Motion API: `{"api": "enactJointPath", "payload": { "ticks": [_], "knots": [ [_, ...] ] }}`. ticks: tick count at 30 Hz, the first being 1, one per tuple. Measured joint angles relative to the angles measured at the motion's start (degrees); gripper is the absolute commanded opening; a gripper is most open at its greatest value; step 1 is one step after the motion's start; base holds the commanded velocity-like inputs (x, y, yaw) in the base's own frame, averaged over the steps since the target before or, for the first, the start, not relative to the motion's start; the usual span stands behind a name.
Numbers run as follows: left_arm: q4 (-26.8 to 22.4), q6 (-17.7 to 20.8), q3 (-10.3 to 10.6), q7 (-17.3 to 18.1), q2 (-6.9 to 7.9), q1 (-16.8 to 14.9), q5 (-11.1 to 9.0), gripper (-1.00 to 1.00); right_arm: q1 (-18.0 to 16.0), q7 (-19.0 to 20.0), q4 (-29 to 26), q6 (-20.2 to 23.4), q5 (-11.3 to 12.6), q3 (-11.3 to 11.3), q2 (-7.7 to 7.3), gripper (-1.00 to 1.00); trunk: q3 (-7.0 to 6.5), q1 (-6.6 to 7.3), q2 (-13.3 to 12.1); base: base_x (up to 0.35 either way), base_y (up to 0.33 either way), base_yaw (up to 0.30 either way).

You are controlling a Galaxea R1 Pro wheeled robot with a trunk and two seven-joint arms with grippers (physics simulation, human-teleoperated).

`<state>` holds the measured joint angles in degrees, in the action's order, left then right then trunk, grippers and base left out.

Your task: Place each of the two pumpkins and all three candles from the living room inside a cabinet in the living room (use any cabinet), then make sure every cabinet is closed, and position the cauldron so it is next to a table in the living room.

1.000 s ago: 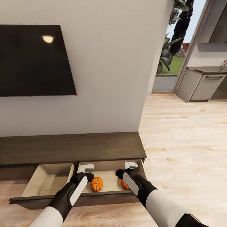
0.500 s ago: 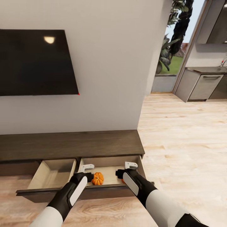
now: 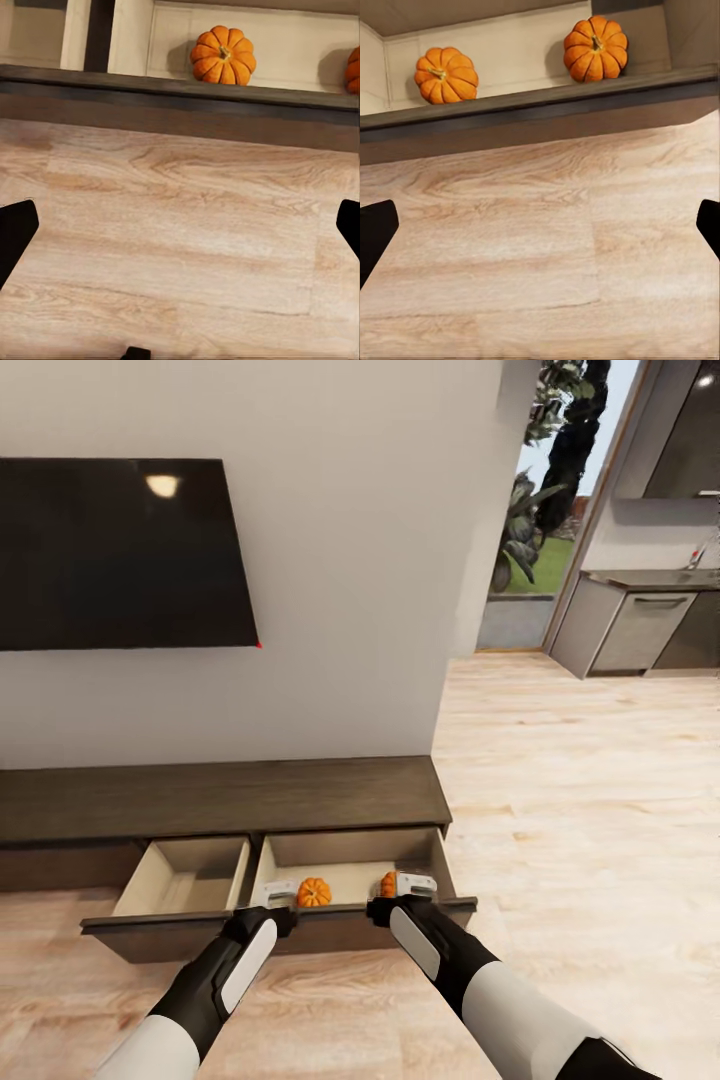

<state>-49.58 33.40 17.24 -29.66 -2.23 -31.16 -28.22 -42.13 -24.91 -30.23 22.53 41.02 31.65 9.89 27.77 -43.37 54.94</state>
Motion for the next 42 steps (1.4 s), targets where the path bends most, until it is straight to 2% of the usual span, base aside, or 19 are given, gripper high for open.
{"api": "enactJointPath", "payload": {
  "ticks": [8,19,42],
  "knots": [
    [-0.01,-0.1,0.01,-0.02,0.0,0.0,0.07,1.0,0.0,0.0,0.0,0.0,-0.01,0.07,0.0,1.0,1.44,-1.73,3.21,-0.14,0.0,0.0],
    [-0.01,-0.55,0.08,-0.05,0.0,0.0,0.16,1.0,0.0,-0.05,0.12,-2.31,-0.5,0.07,0.0,1.0,3.42,-4.14,7.63,-0.005,0.0,0.0],
    [0.06,-0.79,0.47,0.09,0.09,0.0,0.75,1.0,0.0,-0.1,0.75,-2.39,-0.33,0.2,0.02,1.0,7.55,-9.2,16.86,0.0,0.0,0.0]
  ]
}}
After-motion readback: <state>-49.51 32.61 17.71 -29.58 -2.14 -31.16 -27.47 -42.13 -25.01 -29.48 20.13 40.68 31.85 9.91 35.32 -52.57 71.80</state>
